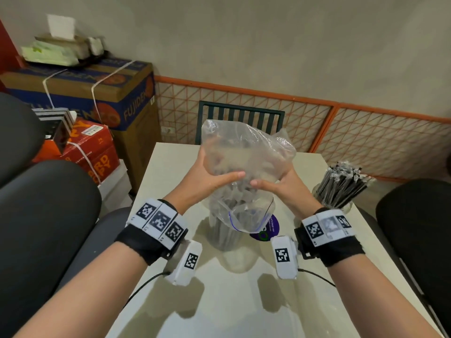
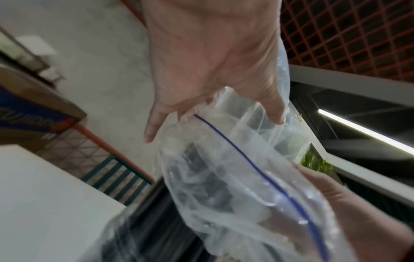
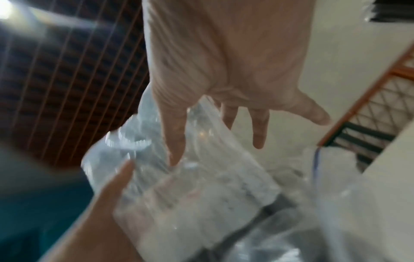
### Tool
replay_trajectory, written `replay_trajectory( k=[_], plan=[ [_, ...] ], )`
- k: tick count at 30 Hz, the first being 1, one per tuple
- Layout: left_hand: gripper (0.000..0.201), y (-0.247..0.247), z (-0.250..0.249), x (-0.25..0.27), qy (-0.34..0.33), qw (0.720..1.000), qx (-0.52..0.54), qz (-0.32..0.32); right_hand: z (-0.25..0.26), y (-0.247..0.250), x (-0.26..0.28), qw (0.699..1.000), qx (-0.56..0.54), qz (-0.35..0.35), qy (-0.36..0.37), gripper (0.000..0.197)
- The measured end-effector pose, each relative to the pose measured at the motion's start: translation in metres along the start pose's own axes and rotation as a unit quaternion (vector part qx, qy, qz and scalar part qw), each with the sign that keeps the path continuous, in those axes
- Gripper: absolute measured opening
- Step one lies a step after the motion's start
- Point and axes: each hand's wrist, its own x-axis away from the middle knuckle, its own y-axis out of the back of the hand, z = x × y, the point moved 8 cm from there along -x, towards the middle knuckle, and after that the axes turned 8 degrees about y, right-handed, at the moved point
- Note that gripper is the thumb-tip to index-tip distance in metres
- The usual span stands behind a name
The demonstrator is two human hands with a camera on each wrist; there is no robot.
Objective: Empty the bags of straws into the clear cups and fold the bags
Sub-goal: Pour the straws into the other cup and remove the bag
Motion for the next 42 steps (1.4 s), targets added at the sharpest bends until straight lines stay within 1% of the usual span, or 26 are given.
replay_trajectory(
  k=[1, 4, 6, 9, 12, 13, 16, 18, 21, 23, 25, 27, 28, 29, 31, 32, 33, 34, 35, 36, 37, 38, 39, 40, 41, 42],
  plan=[
    [0.095, 0.002, -0.004, 0.001, -0.003, 1.000, 0.000, -0.011, 0.002, 0.001, -0.002, 1.000, -0.008, -0.002, 0.004, 0.096],
    [0.089, 0.002, -0.010, -0.001, -0.005, 1.000, -0.009, -0.012, 0.007, -0.003, -0.004, 0.999, -0.005, 0.034, 0.003, 0.098],
    [0.083, 0.007, -0.019, -0.003, -0.014, 0.999, -0.010, -0.034, 0.018, 0.003, -0.006, 1.000, -0.007, 0.020, 0.021, 0.102],
    [0.085, 0.008, -0.030, -0.005, -0.024, 0.998, -0.026, -0.054, 0.035, 0.016, -0.012, 0.998, -0.034, -0.020, 0.039, 0.099],
    [0.074, -0.003, -0.038, -0.004, -0.017, 0.996, -0.073, -0.038, 0.042, 0.016, -0.009, 0.999, -0.019, -0.013, 0.033, 0.105],
    [0.072, -0.003, -0.043, -0.003, -0.021, 0.995, -0.089, -0.046, 0.044, 0.018, -0.007, 0.999, -0.015, -0.017, 0.037, 0.103],
    [0.074, -0.002, -0.064, 0.002, -0.059, 0.990, -0.110, -0.069, 0.063, 0.028, -0.006, 0.997, -0.015, -0.034, 0.070, 0.098],
    [0.064, -0.010, -0.079, 0.009, -0.082, 0.986, -0.131, -0.059, 0.076, 0.033, -0.005, 0.996, -0.008, -0.021, 0.085, 0.096],
    [0.033, -0.025, -0.106, 0.021, -0.149, 0.972, -0.161, -0.081, 0.095, 0.051, 0.004, 0.993, -0.010, -0.046, 0.107, 0.094],
    [0.013, -0.035, -0.125, 0.032, -0.208, 0.967, -0.119, -0.087, 0.110, 0.068, 0.016, 0.990, -0.014, -0.061, 0.125, 0.098],
    [0.009, -0.044, -0.137, 0.041, -0.247, 0.967, -0.024, -0.064, 0.118, 0.079, 0.028, 0.989, 0.068, -0.046, 0.124, 0.105],
    [0.016, -0.057, -0.139, 0.050, -0.230, 0.971, 0.053, -0.043, 0.101, 0.083, 0.045, 0.983, 0.162, -0.007, 0.082, 0.108],
    [0.019, -0.063, -0.136, 0.053, -0.214, 0.973, 0.077, -0.040, 0.083, 0.084, 0.056, 0.981, 0.188, 0.013, 0.043, 0.105],
    [0.022, -0.068, -0.131, 0.056, -0.201, 0.975, 0.092, -0.039, 0.060, 0.084, 0.071, 0.980, 0.195, 0.031, -0.010, 0.097],
    [0.025, -0.082, -0.117, 0.060, -0.180, 0.978, 0.101, -0.024, 0.012, 0.084, 0.105, 0.979, 0.157, 0.050, -0.121, 0.062],
    [0.026, -0.090, -0.107, 0.060, -0.162, 0.982, 0.097, -0.013, -0.007, 0.083, 0.122, 0.973, 0.155, 0.063, -0.161, 0.046],
    [0.027, -0.100, -0.094, 0.059, -0.130, 0.987, 0.089, -0.007, -0.025, 0.087, 0.139, 0.962, 0.177, 0.080, -0.194, 0.038],
    [0.028, -0.110, -0.080, 0.060, -0.090, 0.993, 0.077, -0.001, -0.035, 0.093, 0.154, 0.951, 0.198, 0.098, -0.217, 0.040],
    [0.028, -0.122, -0.067, 0.061, -0.050, 0.997, 0.063, 0.007, -0.038, 0.102, 0.168, 0.942, 0.216, 0.115, -0.229, 0.051],
    [0.026, -0.133, -0.053, 0.062, -0.013, 0.998, 0.052, 0.018, -0.036, 0.113, 0.178, 0.939, 0.221, 0.122, -0.235, 0.069],
    [0.024, -0.145, -0.038, 0.062, 0.021, 0.999, 0.032, 0.031, -0.029, 0.125, 0.186, 0.943, 0.215, 0.104, -0.231, 0.089],
    [0.022, -0.154, -0.021, 0.059, 0.051, 0.997, 0.002, 0.049, -0.016, 0.142, 0.189, 0.952, 0.201, 0.059, -0.221, 0.106],
    [0.022, -0.164, -0.007, 0.056, 0.077, 0.994, -0.033, 0.075, -0.001, 0.159, 0.191, 0.962, 0.185, 0.000, -0.202, 0.117],
    [0.022, -0.176, 0.004, 0.056, 0.097, 0.987, -0.062, 0.110, 0.017, 0.170, 0.192, 0.968, 0.176, -0.051, -0.172, 0.124],
    [0.024, -0.190, 0.013, 0.057, 0.109, 0.979, -0.083, 0.148, 0.032, 0.175, 0.189, 0.969, 0.197, -0.067, -0.137, 0.127],
    [0.026, -0.203, 0.017, 0.059, 0.113, 0.973, -0.094, 0.179, 0.042, 0.172, 0.184, 0.964, 0.237, -0.049, -0.114, 0.126]
  ],
)
